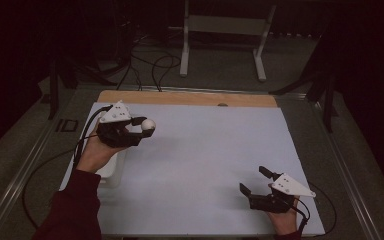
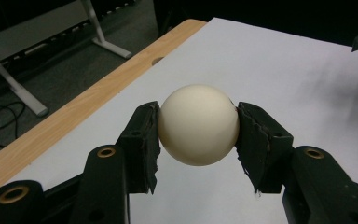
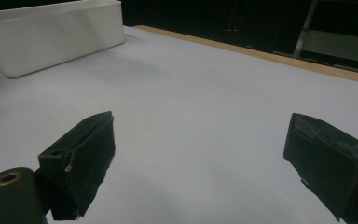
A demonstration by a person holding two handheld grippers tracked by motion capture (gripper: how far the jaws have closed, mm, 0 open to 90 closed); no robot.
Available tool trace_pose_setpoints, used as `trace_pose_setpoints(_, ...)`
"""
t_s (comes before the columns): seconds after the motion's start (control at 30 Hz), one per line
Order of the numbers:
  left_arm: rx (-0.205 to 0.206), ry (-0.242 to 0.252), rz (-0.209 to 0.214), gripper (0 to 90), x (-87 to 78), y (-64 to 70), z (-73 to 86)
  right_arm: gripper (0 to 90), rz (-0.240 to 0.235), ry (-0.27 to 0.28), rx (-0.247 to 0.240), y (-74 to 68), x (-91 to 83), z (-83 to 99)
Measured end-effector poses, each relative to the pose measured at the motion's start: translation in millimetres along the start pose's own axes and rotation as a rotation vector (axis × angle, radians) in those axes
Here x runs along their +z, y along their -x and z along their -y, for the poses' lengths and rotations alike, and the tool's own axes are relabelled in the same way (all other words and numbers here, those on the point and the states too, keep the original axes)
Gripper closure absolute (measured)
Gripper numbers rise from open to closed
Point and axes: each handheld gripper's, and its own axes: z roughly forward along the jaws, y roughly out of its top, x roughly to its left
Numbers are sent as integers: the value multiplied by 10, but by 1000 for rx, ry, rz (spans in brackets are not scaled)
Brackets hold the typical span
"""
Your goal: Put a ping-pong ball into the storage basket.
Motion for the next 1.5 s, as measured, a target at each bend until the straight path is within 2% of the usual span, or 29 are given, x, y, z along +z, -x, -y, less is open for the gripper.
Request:
trace_pose_setpoints(0.8, -16, -9, -23, 513, -84, -74, 77, 86, -2, -2, 2, -7, 8, 3)
trace_pose_setpoints(1.5, -35, 4, -45, 512, -204, -142, 140, 86, 0, -2, -1, -1, 6, 2)
